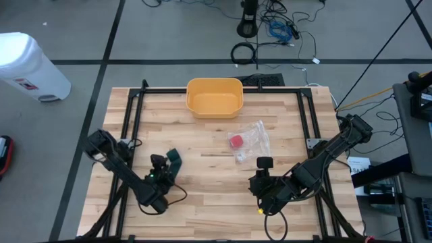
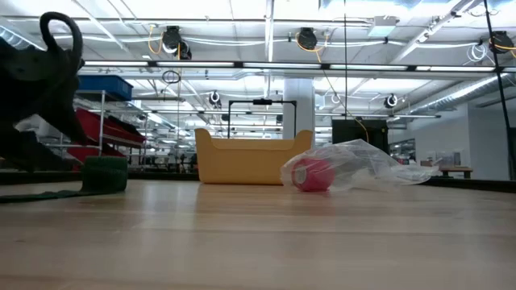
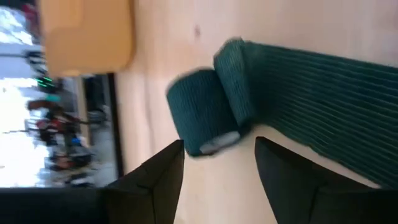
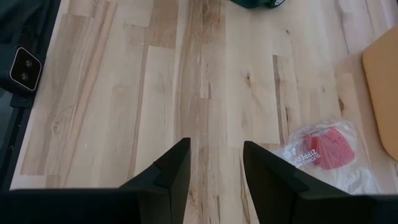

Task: Roll bandage
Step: Roll the green bandage

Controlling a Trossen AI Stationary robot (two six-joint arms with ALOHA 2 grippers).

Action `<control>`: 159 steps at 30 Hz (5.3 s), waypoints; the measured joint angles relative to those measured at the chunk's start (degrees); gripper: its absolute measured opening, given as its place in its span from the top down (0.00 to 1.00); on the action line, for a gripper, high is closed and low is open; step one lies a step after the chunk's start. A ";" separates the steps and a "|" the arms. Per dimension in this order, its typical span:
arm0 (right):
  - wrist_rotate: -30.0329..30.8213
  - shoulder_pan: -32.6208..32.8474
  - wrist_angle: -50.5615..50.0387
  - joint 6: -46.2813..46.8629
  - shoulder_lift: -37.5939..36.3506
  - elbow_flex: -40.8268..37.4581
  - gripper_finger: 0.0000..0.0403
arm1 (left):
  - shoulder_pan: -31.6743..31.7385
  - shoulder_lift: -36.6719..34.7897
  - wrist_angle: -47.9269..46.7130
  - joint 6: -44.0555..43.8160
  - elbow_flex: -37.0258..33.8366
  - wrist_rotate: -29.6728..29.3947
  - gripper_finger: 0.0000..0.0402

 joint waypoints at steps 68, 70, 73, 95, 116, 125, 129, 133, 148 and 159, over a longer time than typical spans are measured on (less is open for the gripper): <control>-0.01 -0.01 0.90 -0.42 0.00 0.00 0.67 | 7.41 3.66 3.46 9.38 -3.89 -7.32 0.56; -0.01 0.00 0.90 -0.42 0.00 0.00 0.67 | 7.64 3.68 3.66 9.46 -3.89 -7.83 0.56; -0.01 -0.01 0.90 -0.42 0.00 0.00 0.67 | 7.80 3.72 3.83 9.47 -3.89 -8.30 0.56; -0.01 -0.01 0.89 -0.42 0.00 0.00 0.67 | 7.87 3.83 6.03 9.61 -3.91 -11.60 0.86; 0.09 -0.01 0.97 -1.89 0.00 0.00 0.67 | 4.41 4.00 -11.17 9.05 15.06 -12.97 0.87; 9.46 -0.04 16.42 -22.18 0.00 -0.02 0.67 | 0.88 3.92 -17.67 14.94 33.80 -17.14 0.87; 8.82 0.21 25.78 -31.20 0.73 -0.02 0.67 | -0.95 3.90 -17.46 20.90 42.57 -19.84 0.87; 9.35 0.80 33.14 -40.26 1.51 -0.02 0.67 | -2.62 3.88 -15.10 27.11 50.45 -21.36 0.87; 22.33 7.12 66.32 -86.73 9.28 -0.04 0.46 | -8.50 3.79 21.05 58.99 57.68 -20.92 0.87; 11.46 7.21 77.73 -88.30 10.86 -0.04 0.50 | -9.94 3.79 25.12 61.70 57.68 -20.72 0.87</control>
